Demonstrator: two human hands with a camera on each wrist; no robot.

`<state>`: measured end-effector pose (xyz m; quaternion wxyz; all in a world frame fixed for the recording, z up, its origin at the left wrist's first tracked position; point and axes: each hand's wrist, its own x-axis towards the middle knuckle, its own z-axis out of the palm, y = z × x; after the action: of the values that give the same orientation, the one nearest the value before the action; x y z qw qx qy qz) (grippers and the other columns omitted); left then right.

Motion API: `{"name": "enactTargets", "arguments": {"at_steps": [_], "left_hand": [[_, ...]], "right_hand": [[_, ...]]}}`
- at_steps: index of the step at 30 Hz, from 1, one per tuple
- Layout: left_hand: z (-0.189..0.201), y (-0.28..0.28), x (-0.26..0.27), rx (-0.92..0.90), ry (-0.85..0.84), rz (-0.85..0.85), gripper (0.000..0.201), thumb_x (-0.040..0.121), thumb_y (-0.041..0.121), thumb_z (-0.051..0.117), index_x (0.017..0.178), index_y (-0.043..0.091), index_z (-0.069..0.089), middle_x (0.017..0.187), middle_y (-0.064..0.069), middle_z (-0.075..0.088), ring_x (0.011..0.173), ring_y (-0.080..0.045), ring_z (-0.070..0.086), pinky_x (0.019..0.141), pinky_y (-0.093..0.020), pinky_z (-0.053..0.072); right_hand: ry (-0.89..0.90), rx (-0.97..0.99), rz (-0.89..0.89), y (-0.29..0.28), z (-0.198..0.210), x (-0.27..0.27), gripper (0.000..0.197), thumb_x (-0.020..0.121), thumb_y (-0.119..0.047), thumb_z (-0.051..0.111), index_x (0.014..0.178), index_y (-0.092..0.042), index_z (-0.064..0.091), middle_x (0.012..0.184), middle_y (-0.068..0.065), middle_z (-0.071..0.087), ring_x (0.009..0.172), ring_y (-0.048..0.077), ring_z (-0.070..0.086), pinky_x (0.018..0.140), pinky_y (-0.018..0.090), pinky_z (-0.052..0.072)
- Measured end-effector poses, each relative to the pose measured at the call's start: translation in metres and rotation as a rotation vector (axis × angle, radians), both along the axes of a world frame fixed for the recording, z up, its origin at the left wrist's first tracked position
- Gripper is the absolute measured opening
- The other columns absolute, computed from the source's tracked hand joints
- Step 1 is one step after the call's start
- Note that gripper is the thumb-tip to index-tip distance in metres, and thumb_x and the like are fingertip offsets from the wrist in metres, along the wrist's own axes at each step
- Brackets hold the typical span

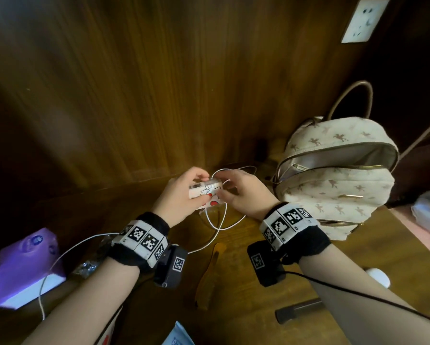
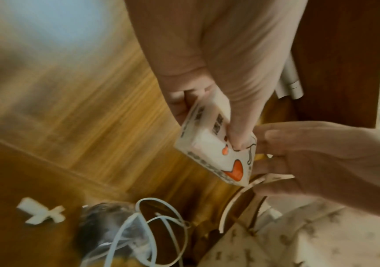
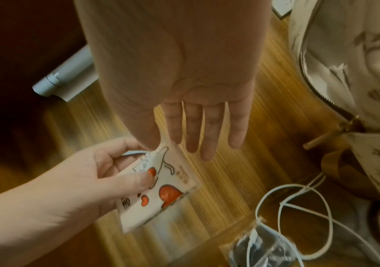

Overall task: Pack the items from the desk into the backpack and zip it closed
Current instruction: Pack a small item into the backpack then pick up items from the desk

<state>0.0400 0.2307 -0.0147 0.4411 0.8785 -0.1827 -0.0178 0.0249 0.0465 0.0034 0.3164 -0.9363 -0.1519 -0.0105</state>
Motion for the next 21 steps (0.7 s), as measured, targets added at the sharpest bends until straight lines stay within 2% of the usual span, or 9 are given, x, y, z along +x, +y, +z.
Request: {"name": "enactTargets", "arguments": {"at_steps": [3,7,10,12,15,17,21], "left_hand": [[0.026,-0.021,-0.005,-0.034,-0.056,-0.022,0.04,0.074,0.014,0.078,0.102,0.028,0.053,0.095,0.009,0.067,0.08,0.0,0.066,0.064,-0.028,0.058],[0.056,-0.052,-0.011,-0.06,-0.089,-0.064,0.044,0.073,0.014,0.078,0.105,0.025,0.051,0.092,0.005,0.069,0.077,-0.001,0.067,0.059,-0.03,0.058],[0.073,-0.076,-0.012,-0.105,-0.141,-0.071,0.048,0.071,0.014,0.08,0.106,0.026,0.051,0.095,0.007,0.069,0.08,-0.002,0.067,0.063,-0.034,0.059],[0.082,-0.093,-0.008,-0.135,-0.187,-0.073,0.049,0.068,0.016,0.081,0.106,0.025,0.051,0.099,0.011,0.067,0.084,0.0,0.066,0.067,-0.031,0.059],[0.091,-0.118,0.0,-0.163,-0.268,-0.071,0.05,0.065,0.029,0.081,0.105,0.026,0.051,0.1,0.016,0.064,0.09,0.002,0.063,0.071,-0.023,0.055],[0.091,-0.136,0.006,-0.209,-0.285,-0.083,0.047,0.071,0.034,0.078,0.107,0.026,0.05,0.102,0.019,0.062,0.096,0.001,0.061,0.076,-0.018,0.051],[0.08,-0.173,0.02,-0.212,-0.305,-0.105,0.024,0.087,0.03,0.063,0.107,0.023,0.053,0.104,0.019,0.06,0.101,-0.001,0.059,0.088,-0.032,0.052]], "right_hand": [[-0.068,0.038,0.012,-0.02,0.019,-0.004,0.043,0.085,-0.022,0.063,0.126,-0.011,0.054,0.112,0.005,0.066,0.096,0.017,0.063,0.086,0.037,0.052],[-0.151,0.056,0.001,-0.05,0.045,-0.01,0.041,0.087,-0.026,0.063,0.125,-0.014,0.055,0.113,0.0,0.066,0.094,0.012,0.063,0.086,0.032,0.053],[-0.242,0.045,0.006,-0.072,0.067,-0.016,0.036,0.087,-0.022,0.063,0.122,-0.015,0.058,0.11,-0.002,0.066,0.091,0.011,0.061,0.082,0.025,0.049],[-0.306,0.023,-0.026,-0.089,0.081,-0.021,0.031,0.086,-0.021,0.064,0.117,-0.016,0.059,0.105,-0.003,0.065,0.087,0.008,0.057,0.078,0.023,0.047],[-0.369,0.049,-0.115,-0.116,0.102,-0.028,0.027,0.085,-0.022,0.064,0.11,-0.016,0.058,0.102,-0.005,0.063,0.087,0.007,0.056,0.075,0.025,0.049],[-0.376,0.134,-0.18,-0.139,0.114,-0.034,0.025,0.085,-0.022,0.064,0.108,-0.016,0.057,0.1,-0.006,0.062,0.089,0.009,0.06,0.075,0.029,0.053],[-0.344,0.283,-0.281,-0.189,0.122,-0.043,0.021,0.084,-0.021,0.067,0.103,-0.02,0.057,0.095,-0.014,0.061,0.09,0.008,0.062,0.078,0.033,0.055]]}}
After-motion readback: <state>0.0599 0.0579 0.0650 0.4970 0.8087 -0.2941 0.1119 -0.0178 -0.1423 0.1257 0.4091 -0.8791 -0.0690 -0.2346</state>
